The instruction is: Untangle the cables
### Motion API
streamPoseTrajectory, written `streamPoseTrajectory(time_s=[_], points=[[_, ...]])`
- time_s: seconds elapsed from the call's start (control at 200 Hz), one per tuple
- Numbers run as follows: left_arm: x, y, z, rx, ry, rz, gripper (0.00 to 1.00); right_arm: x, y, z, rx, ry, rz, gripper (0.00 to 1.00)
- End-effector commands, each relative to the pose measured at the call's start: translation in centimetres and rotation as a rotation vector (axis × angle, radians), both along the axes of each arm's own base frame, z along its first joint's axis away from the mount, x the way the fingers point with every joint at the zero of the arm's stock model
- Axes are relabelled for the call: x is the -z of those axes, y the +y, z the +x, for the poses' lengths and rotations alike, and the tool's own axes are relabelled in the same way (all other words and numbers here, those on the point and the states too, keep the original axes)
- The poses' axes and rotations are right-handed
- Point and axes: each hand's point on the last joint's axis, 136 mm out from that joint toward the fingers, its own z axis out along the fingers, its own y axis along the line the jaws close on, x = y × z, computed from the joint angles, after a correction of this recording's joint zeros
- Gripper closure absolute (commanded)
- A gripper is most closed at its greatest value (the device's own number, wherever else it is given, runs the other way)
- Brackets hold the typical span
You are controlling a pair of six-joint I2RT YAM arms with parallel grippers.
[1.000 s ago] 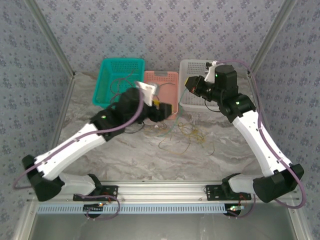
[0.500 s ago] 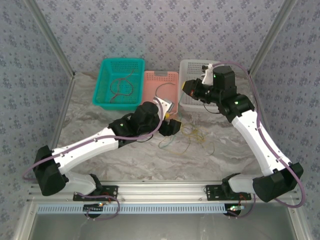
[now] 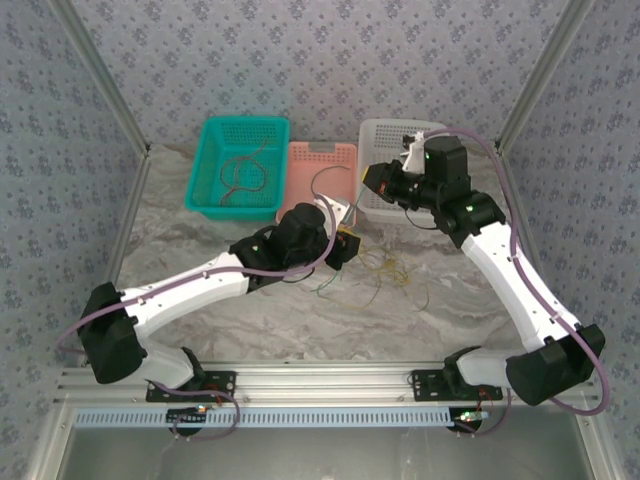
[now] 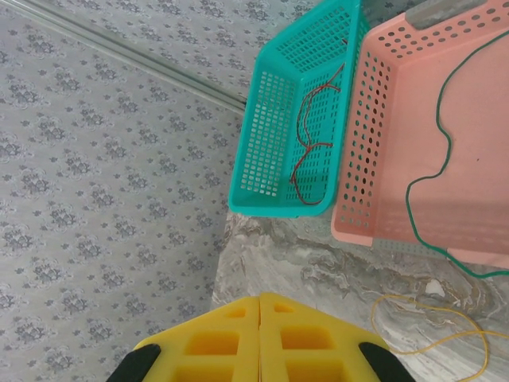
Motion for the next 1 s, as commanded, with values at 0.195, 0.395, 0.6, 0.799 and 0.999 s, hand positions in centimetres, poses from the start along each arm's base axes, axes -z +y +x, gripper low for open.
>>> streamPoseTrajectory(time_s=[0.195,0.395,0.6,0.799,0.999], points=[[-3.1,-0.8,0.0,0.035,-0.007,-0.091,1.0,-0.5,-0.3,-0.7,0.003,-0.015,0.012,1.0],[-4.0,0.8,0.3,0.027,0.04,-0.104,1.0,-0.9,-2.1,-0.8,0.066,-0.062,-0.067,0.86],[-3.8,4.1,3.6,-0.026,0.127,-0.045,1.0,-2.5,-7.8,-3.0,0.289,-0.175,-0.214,0.54],[-3.5,6.9,10.7,-0.105,0.147,0.029,1.0,-2.8,-9.0,-5.0,0.307,-0.245,-0.247,0.5],[-1.1,7.1,18.3,-0.159,0.144,0.112,1.0,-2.7,-6.6,-5.0,0.172,-0.307,-0.243,0.48]])
